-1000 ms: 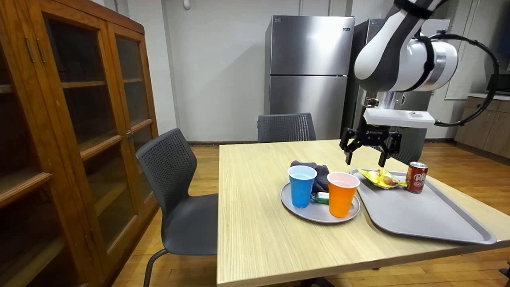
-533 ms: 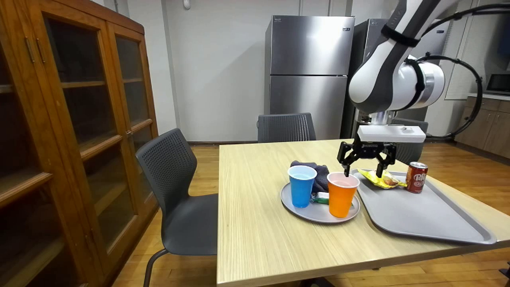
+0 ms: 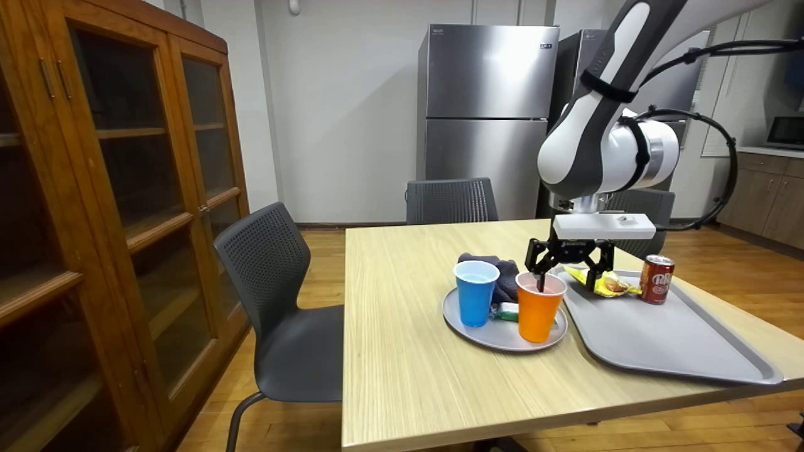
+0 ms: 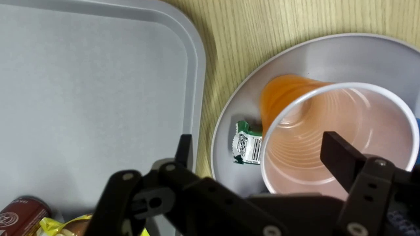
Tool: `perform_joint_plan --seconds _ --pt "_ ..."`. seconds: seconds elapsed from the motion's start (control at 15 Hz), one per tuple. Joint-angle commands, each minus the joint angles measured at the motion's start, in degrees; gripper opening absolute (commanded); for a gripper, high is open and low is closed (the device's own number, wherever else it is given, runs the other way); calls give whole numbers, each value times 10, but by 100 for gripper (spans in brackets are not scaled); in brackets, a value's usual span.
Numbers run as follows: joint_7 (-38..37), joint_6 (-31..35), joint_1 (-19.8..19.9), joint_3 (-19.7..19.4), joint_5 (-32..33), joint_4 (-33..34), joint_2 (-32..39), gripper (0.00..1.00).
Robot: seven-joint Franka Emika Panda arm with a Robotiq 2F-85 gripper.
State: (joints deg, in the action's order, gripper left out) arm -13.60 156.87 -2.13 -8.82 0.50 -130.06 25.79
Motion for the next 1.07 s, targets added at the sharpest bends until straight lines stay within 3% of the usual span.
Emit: perform_joint_plan --seconds 0.0,0.33,0.4,0.53,1.0 --pt "-23 -3 -16 -12 15 17 16 100" --pt "-18 -3 -18 -13 14 18 15 100" --pt "-17 -1 -18 -13 14 18 14 75" --pt "-15 -4 -17 -12 12 19 13 66" --pt "-14 -2 -15 -13 11 20 8 12"
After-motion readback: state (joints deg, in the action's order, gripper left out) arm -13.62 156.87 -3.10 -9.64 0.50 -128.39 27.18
